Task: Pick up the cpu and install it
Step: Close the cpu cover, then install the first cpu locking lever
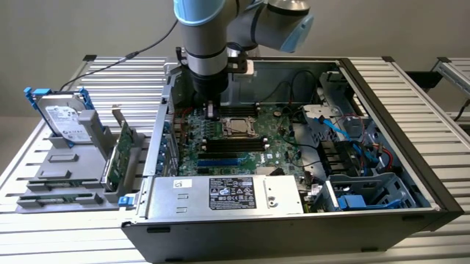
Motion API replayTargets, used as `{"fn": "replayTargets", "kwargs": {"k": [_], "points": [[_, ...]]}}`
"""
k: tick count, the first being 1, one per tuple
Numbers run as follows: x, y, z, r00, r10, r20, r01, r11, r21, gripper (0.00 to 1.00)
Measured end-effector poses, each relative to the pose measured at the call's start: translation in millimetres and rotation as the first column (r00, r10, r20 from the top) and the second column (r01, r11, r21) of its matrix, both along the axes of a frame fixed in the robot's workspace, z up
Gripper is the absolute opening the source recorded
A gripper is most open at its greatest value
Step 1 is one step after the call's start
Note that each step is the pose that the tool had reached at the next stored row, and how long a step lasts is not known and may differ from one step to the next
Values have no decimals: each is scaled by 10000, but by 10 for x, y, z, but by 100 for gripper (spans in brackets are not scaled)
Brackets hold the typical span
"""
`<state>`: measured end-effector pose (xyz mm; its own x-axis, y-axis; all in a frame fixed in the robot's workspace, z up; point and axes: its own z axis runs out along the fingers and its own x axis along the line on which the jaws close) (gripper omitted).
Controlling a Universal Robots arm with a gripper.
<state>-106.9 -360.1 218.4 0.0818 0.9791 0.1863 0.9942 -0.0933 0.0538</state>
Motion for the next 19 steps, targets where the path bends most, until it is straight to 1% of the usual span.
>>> {"fn": "replayTargets", "kwargs": {"k": [4,9,12,16,18,19], "points": [[-12,0,1,9990,-440,-1,440,9990,60,11],[-28,0,2,9952,-976,-7,976,9951,138,11],[-40,0,3,9919,-1272,-13,1272,9917,197,11],[-66,0,6,9868,-1618,-29,1618,9864,303,11],[-78,0,6,9836,-1804,-34,1804,9830,335,11],[-82,0,6,9815,-1912,-36,1912,9810,343,11]]}}
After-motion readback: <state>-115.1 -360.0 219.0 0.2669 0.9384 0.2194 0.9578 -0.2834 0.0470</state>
